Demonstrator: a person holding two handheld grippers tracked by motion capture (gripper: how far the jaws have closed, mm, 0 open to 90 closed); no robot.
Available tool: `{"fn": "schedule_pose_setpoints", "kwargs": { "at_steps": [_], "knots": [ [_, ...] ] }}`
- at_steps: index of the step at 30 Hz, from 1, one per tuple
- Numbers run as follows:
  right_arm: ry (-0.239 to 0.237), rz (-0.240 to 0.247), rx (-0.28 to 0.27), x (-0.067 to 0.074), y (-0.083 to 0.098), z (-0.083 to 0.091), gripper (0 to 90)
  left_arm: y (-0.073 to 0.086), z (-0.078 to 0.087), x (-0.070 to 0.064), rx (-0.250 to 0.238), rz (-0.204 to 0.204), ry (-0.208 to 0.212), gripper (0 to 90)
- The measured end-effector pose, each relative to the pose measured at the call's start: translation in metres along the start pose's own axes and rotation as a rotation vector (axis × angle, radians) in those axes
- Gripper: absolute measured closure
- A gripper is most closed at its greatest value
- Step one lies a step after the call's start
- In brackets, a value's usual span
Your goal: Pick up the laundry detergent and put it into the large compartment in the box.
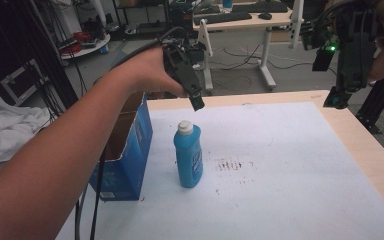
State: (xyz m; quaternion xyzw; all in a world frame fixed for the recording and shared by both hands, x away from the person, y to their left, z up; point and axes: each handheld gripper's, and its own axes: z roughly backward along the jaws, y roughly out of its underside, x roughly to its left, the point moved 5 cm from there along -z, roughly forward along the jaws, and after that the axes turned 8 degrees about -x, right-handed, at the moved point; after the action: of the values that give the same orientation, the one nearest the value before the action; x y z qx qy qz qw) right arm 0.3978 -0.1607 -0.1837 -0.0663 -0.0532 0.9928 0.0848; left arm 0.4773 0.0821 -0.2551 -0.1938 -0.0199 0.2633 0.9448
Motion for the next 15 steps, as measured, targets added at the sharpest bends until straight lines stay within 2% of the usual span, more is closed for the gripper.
{"fn": "schedule_pose_setpoints", "kwargs": {
  "at_steps": [2,7,10,14,15],
  "knots": [
    [-0.001,0.003,-0.002,0.000,0.000,-0.001,2.6,0.004,0.004,-0.004,0.011,0.029,-0.019,2.2],
    [-0.007,0.003,0.009,0.002,0.002,-0.004,2.6,0.012,0.011,-0.014,-0.016,0.163,-0.014,2.2],
    [-0.014,0.004,0.005,0.004,0.003,-0.007,2.6,0.016,0.012,-0.021,-0.011,0.209,-0.009,2.2],
    [-0.018,0.010,0.015,0.004,0.003,-0.008,2.6,0.020,0.009,-0.029,-0.014,0.290,-0.017,2.2],
    [-0.019,0.008,0.014,0.005,0.003,-0.009,2.6,0.020,0.009,-0.029,-0.014,0.290,-0.017,2.2]
  ]
}}
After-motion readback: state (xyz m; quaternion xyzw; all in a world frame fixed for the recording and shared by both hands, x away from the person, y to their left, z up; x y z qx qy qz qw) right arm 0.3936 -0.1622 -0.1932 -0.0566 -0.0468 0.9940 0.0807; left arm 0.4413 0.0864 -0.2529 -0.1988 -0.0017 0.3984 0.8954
